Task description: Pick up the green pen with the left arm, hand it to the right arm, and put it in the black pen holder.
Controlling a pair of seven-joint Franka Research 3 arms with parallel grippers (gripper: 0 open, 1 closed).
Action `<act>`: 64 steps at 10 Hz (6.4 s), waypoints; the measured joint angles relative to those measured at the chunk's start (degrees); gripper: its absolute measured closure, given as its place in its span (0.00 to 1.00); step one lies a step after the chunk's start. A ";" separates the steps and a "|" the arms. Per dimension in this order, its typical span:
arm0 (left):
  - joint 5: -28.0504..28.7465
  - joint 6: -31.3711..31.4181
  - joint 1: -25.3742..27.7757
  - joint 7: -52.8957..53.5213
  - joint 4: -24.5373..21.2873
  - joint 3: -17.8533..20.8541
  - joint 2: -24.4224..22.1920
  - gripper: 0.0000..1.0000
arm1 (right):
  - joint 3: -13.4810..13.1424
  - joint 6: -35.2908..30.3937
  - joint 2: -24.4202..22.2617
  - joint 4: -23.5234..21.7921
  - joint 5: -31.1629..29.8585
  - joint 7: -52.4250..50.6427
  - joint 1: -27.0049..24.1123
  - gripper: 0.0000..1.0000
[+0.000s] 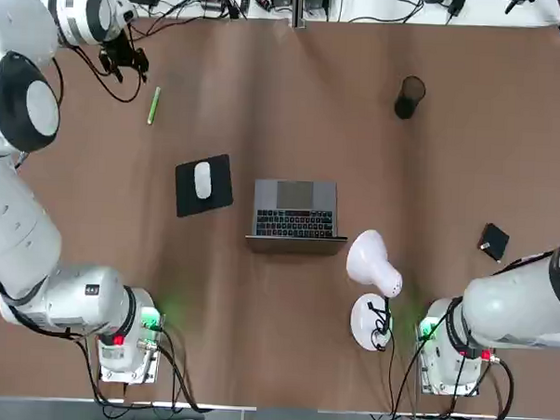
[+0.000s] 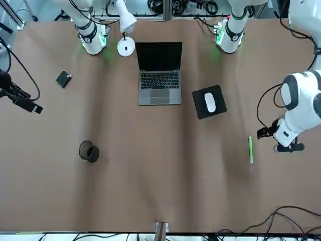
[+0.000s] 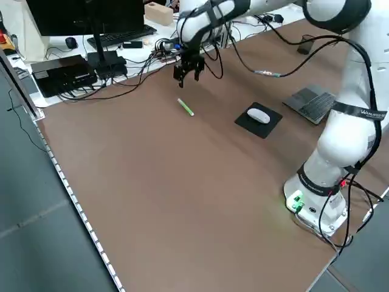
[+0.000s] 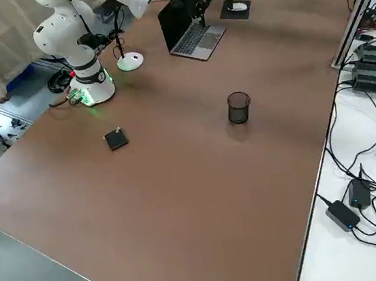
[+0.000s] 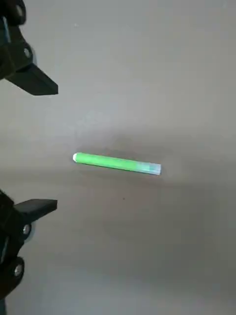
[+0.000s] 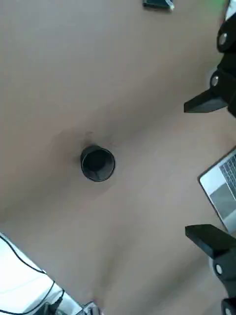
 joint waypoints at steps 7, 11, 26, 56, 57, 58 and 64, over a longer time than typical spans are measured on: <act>0.00 9.57 -0.26 0.01 -2.10 -0.16 8.37 0.20 | 0.60 0.53 2.15 -0.20 10.28 23.17 2.46 0.00; 0.00 11.28 -0.33 0.01 -3.00 -0.23 10.49 0.26 | 0.71 2.34 2.70 -0.19 10.91 24.57 5.77 0.00; 0.00 6.37 -1.86 4.71 -3.12 -2.99 -0.32 0.82 | 0.87 14.62 9.19 -0.18 11.64 41.17 16.80 0.00; 13.08 -17.59 -28.76 13.21 34.04 -26.45 2.07 0.82 | 0.78 32.43 12.45 0.58 12.71 56.64 33.82 0.00; 13.08 -17.16 -28.70 13.03 34.11 -26.42 2.10 0.82 | 0.79 32.43 12.45 0.59 12.71 56.66 33.83 0.01; 13.08 -17.07 -28.63 13.02 34.17 -26.40 2.10 0.82 | 0.81 32.43 12.45 0.61 12.71 56.70 33.84 0.04; 13.08 -13.97 -28.53 12.36 34.20 -26.13 2.60 0.82 | 0.92 32.43 12.45 0.71 12.72 58.29 34.00 0.31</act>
